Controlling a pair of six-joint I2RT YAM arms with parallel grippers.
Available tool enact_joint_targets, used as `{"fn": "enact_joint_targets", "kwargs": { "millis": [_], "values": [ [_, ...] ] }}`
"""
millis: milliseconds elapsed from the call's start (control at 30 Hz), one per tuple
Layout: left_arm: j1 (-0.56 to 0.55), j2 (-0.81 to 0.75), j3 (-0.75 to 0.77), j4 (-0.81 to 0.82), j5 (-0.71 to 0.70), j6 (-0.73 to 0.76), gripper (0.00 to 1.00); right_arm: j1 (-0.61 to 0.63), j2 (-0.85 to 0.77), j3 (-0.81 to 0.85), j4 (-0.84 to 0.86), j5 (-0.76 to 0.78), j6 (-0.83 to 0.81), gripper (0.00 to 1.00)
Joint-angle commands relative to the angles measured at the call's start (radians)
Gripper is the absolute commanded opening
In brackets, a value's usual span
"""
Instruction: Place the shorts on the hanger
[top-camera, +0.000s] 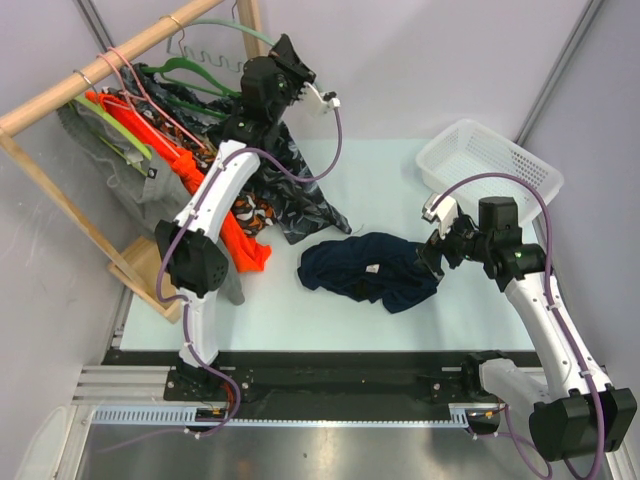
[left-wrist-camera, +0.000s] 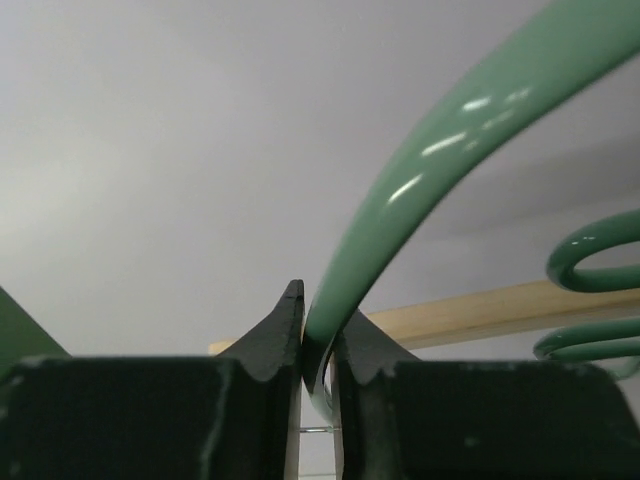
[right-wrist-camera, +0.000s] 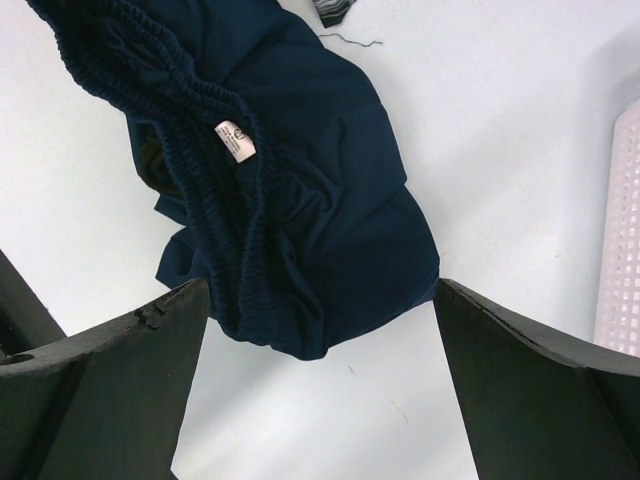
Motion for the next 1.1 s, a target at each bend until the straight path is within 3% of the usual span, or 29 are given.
{"fn": "enact_joint_targets", "kwargs": {
  "millis": [0,100,1067],
  "values": [
    [0.017,-0.037,0.041,0.028,0.01,0.236,0.07,-0.006,0.0,0.047,0.019,-0.023,0.011,1.0],
    [0.023,-0.04,0.038,0.056,0.018,0.277,0.0,-0.008,0.0,0.046,0.021,-0.027,0.011,1.0],
    [0.013,-0.057,0.107,0.088,0.102,0.575,0.0,-0.023,0.012,0.046,0.008,-0.055,0.02,1.0]
  ]
}}
